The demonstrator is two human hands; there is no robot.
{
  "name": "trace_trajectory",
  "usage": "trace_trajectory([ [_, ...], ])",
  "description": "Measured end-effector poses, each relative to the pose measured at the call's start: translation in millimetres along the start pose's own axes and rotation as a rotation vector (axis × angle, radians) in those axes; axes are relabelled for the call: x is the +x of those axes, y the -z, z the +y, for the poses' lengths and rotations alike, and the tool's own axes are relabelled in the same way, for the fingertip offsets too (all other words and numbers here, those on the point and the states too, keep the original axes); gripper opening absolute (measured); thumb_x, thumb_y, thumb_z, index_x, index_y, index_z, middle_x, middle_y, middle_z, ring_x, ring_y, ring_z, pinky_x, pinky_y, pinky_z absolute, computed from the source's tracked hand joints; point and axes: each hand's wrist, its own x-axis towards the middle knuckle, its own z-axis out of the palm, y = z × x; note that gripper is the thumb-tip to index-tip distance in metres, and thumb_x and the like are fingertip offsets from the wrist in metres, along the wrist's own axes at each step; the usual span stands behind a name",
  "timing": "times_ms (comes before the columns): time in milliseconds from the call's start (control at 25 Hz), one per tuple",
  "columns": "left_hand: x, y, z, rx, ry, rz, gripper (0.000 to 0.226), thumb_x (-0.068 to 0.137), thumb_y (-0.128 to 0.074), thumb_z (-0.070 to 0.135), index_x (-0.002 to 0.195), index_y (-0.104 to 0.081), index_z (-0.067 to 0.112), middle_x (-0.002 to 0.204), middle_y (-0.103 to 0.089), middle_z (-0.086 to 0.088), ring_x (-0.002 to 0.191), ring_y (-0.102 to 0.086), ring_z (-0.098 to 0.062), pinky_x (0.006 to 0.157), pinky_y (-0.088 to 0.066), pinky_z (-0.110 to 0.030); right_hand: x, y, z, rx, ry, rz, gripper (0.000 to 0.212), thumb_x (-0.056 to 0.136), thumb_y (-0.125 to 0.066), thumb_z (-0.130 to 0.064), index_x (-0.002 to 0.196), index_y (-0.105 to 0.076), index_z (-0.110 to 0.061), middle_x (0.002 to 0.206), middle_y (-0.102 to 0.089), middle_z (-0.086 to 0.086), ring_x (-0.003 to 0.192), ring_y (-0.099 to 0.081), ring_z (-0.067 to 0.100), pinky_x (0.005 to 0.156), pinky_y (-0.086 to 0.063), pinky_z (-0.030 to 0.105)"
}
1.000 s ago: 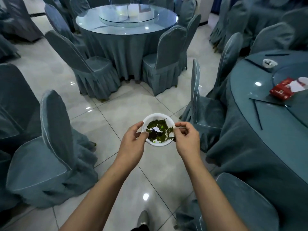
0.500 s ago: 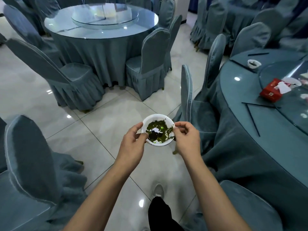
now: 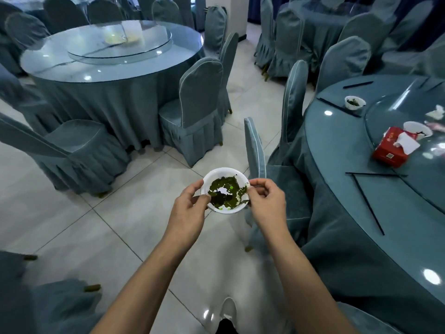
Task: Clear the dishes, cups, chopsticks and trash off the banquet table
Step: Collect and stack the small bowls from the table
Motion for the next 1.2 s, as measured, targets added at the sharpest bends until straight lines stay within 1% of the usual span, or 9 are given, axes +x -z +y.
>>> trace_trajectory([
  [160, 55.5, -26.6, 19.0, 0.027, -0.013, -0.032, 0.041, 0.101, -0.052, 0.019, 0.141, -0.055, 0.026, 0.091, -0.073, 0.025, 0.098, -0.071, -0.013, 0.071, -0.049, -0.014, 59.0, 1.0, -11.8, 0.028, 0.001, 0.041, 0.015, 0.089, -0.067, -0.012, 0.093, -0.072, -0.026, 0.085, -0.074, -0.004, 0.084, -0.072, 0.015, 0.084, -0.061, 0.042],
  [320, 94.0, -44.7, 33.6, 0.033, -0.038, -0.066, 0.042, 0.101, -0.052, 0.017, 0.142, -0.054, 0.025, 0.082, -0.070, 0.035, 0.093, -0.070, -0.004, 0.068, -0.049, -0.010, 95.4, 2.1, -14.2, 0.038, 0.003, 0.068, 0.014, 0.091, -0.067, -0.013, 0.093, -0.071, -0.026, 0.082, -0.074, -0.005, 0.079, -0.072, 0.011, 0.077, -0.062, 0.035],
  [440, 123.2, -56.7, 42.2, 0.010, -0.026, -0.099, 0.043, 0.101, -0.053, 0.017, 0.143, -0.053, 0.025, 0.085, -0.070, 0.029, 0.096, -0.070, -0.004, 0.067, -0.048, -0.007, 122.5, 0.2, -17.0, 0.057, -0.004, 0.094, 0.015, 0.091, -0.067, -0.011, 0.092, -0.071, -0.026, 0.081, -0.074, -0.005, 0.076, -0.072, 0.010, 0.068, -0.059, 0.028],
  [560, 158.1, -61.8, 51.8, 0.007, -0.034, -0.136, 0.042, 0.100, -0.052, 0.017, 0.142, -0.054, 0.026, 0.083, -0.072, 0.030, 0.092, -0.071, -0.008, 0.064, -0.048, -0.006, 151.7, -9.6, -23.3, 0.082, -0.024, 0.115, 0.015, 0.092, -0.066, -0.011, 0.092, -0.071, -0.025, 0.082, -0.074, -0.002, 0.081, -0.073, 0.017, 0.076, -0.062, 0.037],
  [640, 185.9, -63.6, 59.8, -0.003, -0.050, -0.152, 0.041, 0.100, -0.052, 0.017, 0.140, -0.055, 0.025, 0.084, -0.072, 0.031, 0.094, -0.070, -0.003, 0.073, -0.049, -0.012, 173.7, -19.3, -30.0, 0.092, -0.024, 0.139, 0.015, 0.092, -0.067, -0.010, 0.091, -0.072, -0.024, 0.082, -0.075, -0.001, 0.082, -0.073, 0.018, 0.081, -0.062, 0.041],
  [800, 248.7, -59.9, 76.2, -0.027, -0.077, -0.176, 0.039, 0.100, -0.053, 0.015, 0.138, -0.058, 0.023, 0.088, -0.073, 0.024, 0.095, -0.069, -0.001, 0.091, -0.053, -0.027, 221.8, -49.5, -44.4, 0.114, 0.013, 0.172, 0.015, 0.092, -0.068, -0.009, 0.092, -0.075, -0.022, 0.080, -0.075, -0.001, 0.079, -0.073, 0.017, 0.077, -0.064, 0.043],
  [920, 301.5, -51.3, 88.7, -0.032, -0.085, -0.201, 0.039, 0.101, -0.052, 0.016, 0.139, -0.058, 0.022, 0.105, -0.072, 0.015, 0.099, -0.068, -0.003, 0.082, -0.053, -0.017, 261.1, -79.2, -55.0, 0.056, 0.043, 0.188, 0.014, 0.093, -0.068, -0.010, 0.095, -0.076, -0.021, 0.083, -0.076, -0.005, 0.083, -0.074, 0.016, 0.078, -0.064, 0.043],
  [1040, 359.0, -37.4, 101.2, -0.001, -0.098, -0.237, 0.037, 0.102, -0.050, 0.015, 0.137, -0.059, 0.024, 0.113, -0.070, 0.010, 0.102, -0.066, -0.006, 0.080, -0.054, -0.016, 303.8, -117.4, -67.1, 0.082, 0.012, 0.201, 0.017, 0.093, -0.068, -0.010, 0.092, -0.076, -0.025, 0.087, -0.077, -0.003, 0.088, -0.074, 0.019, 0.081, -0.063, 0.044],
  [1200, 428.7, -19.8, 118.3, 0.033, -0.107, -0.272, 0.038, 0.103, -0.051, 0.016, 0.140, -0.057, 0.022, 0.115, -0.069, 0.006, 0.108, -0.065, -0.012, 0.099, -0.054, -0.036, 352.1, -163.8, -81.7, 0.084, -0.013, 0.223, 0.018, 0.094, -0.068, -0.012, 0.092, -0.076, -0.028, 0.087, -0.077, -0.005, 0.088, -0.074, 0.018, 0.083, -0.062, 0.043],
])
